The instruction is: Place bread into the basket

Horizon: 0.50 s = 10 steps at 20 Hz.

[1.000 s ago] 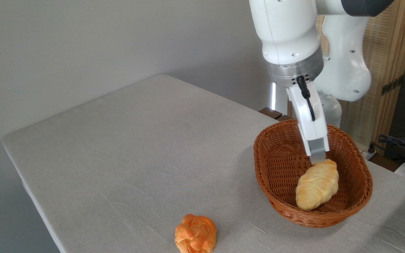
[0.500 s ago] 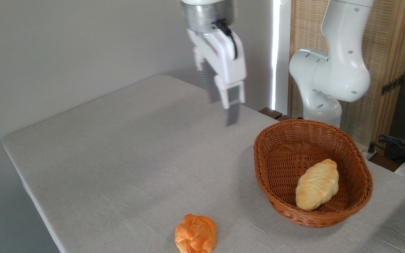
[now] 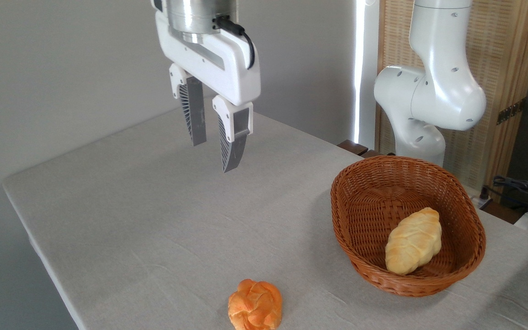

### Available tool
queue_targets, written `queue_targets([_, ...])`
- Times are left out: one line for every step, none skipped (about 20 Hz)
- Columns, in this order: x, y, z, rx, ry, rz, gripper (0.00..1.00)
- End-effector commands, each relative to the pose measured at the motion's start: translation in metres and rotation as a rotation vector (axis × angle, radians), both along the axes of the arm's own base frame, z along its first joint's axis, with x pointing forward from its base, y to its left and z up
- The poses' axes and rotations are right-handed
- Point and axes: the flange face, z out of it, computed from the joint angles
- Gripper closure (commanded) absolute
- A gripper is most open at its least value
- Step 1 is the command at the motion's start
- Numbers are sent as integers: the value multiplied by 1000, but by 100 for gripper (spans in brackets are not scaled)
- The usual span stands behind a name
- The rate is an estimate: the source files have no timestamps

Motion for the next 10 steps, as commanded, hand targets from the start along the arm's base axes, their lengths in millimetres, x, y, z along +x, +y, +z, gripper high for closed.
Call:
queue_targets([10, -7, 2, 52, 0, 46, 0])
queue_targets([10, -7, 1, 53, 6, 46, 0])
queue_targets([11, -9, 1, 52, 12, 51, 0])
queue_targets([15, -17, 0, 53, 26, 68, 0])
queue_targets([19, -26, -2, 54, 39, 82, 0])
queue_targets([21, -27, -1, 66, 39, 84, 0])
queue_targets([21, -25, -1, 74, 38, 85, 0])
queue_targets([21, -24, -1, 75, 38, 85, 0])
queue_targets([21, -24, -1, 75, 38, 85, 0])
queue_targets([21, -23, 0, 75, 36, 86, 0])
